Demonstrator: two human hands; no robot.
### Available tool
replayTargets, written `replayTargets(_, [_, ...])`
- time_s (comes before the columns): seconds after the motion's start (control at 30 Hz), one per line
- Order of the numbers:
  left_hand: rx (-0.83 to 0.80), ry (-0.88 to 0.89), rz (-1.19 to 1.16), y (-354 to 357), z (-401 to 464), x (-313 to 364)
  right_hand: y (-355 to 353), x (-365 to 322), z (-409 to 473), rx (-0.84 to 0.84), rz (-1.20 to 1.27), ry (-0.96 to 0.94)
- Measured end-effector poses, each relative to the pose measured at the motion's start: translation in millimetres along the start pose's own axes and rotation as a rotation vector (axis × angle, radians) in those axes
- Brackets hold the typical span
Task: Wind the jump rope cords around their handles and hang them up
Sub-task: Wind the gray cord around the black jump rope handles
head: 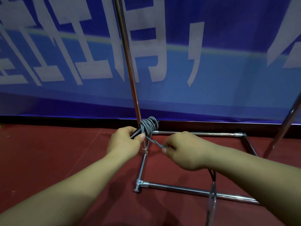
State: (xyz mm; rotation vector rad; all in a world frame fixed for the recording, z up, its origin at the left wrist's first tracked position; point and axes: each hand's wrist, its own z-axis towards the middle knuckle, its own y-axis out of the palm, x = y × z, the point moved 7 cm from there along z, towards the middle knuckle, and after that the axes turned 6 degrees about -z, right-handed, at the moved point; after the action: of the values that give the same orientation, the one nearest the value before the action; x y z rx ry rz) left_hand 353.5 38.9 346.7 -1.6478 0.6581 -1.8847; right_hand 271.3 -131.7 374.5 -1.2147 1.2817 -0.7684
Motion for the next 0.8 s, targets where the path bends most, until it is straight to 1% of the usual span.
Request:
replayTargets(0.13, [0.04,-0.027,0.114,-8.1,3.5,-5.6,-1.4,2.0,0.9,0.02,-0.006,0.005])
replayTargets(0.2, [0.033,-0.062,0.174,-9.7,4.1,-13.3,-4.6,1.4,-0.3,0.047,-0.009,-0.007])
replayTargets(0.27, [0.021,-0.094,0.18,-9.5,5.4,-21.3,-5.9,1.9,-2.0,0.083,-0.011,-0.021])
replayTargets(0.33, [0.03,-0.1,0.156,-11.0,6.9,-24.0,-8.5,4.2,-3.4,0.153,-0.001,-0.022])
replayTargets(0.47, [0.02,-0.055,0.156,-12.9,4.1,-15.6,-14.9,7.1,-5.7,0.269,0.031,-0.027])
replayTargets(0.53, [-0.026,-0.006,0.234,-9.8,-0.2,-7.3,-18.3,6.0,-6.7,0.304,0.032,-0.034])
replayTargets(0.63, [-0.131,0.115,0.406,-0.2,-9.3,10.4,-25.8,7.6,-9.1,0.361,0.003,-0.024])
replayTargets(0.8, [-0.391,0.244,0.455,16.8,-25.7,31.4,-39.2,17.0,-14.9,0.417,-0.155,0.009])
